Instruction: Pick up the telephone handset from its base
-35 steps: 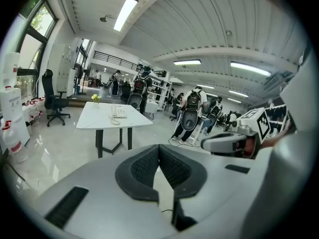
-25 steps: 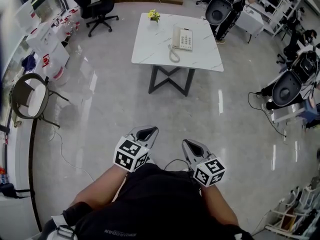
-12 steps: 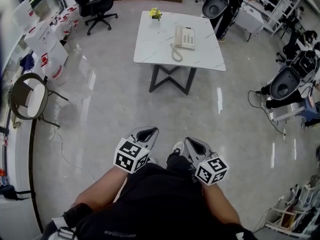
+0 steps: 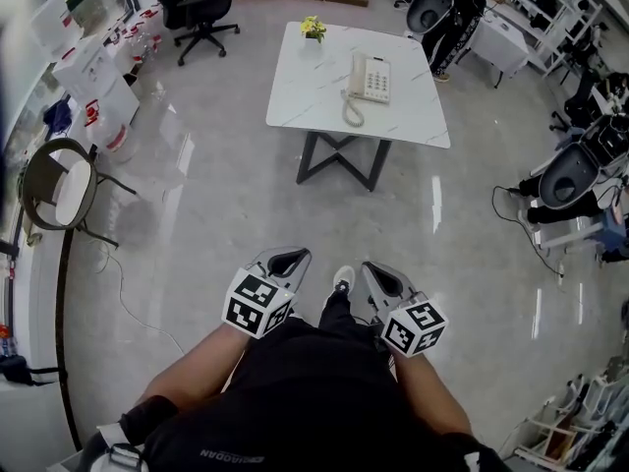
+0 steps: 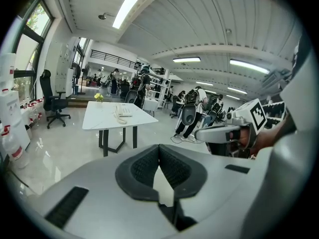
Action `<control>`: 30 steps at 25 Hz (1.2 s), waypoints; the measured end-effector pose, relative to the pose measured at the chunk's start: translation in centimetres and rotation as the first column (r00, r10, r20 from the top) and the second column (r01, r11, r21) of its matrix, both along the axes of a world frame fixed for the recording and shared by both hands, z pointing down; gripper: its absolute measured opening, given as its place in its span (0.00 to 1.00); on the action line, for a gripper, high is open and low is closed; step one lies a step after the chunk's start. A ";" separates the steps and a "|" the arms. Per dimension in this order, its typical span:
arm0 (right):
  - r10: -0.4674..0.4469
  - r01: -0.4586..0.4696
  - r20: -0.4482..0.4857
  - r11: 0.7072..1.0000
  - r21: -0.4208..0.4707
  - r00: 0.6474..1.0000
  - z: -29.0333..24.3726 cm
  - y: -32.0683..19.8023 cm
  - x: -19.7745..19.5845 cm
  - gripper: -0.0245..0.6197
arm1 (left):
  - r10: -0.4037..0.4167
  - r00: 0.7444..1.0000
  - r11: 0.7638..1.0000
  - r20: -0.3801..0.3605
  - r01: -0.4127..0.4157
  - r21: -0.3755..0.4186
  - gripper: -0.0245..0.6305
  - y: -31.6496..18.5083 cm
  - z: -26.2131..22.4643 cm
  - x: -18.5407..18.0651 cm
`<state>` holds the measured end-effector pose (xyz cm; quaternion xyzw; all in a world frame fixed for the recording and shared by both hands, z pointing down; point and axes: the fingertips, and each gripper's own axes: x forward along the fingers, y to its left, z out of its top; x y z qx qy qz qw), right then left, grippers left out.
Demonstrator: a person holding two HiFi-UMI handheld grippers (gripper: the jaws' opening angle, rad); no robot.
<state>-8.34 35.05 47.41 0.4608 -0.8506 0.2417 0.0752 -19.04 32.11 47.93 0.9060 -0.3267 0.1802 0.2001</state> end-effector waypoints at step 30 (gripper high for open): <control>-0.060 0.060 0.045 0.998 0.010 0.997 -0.6 -21.1 12.5 0.04 | -0.069 0.998 0.997 0.013 0.069 -0.038 0.04 -19.6 -1.1 12.8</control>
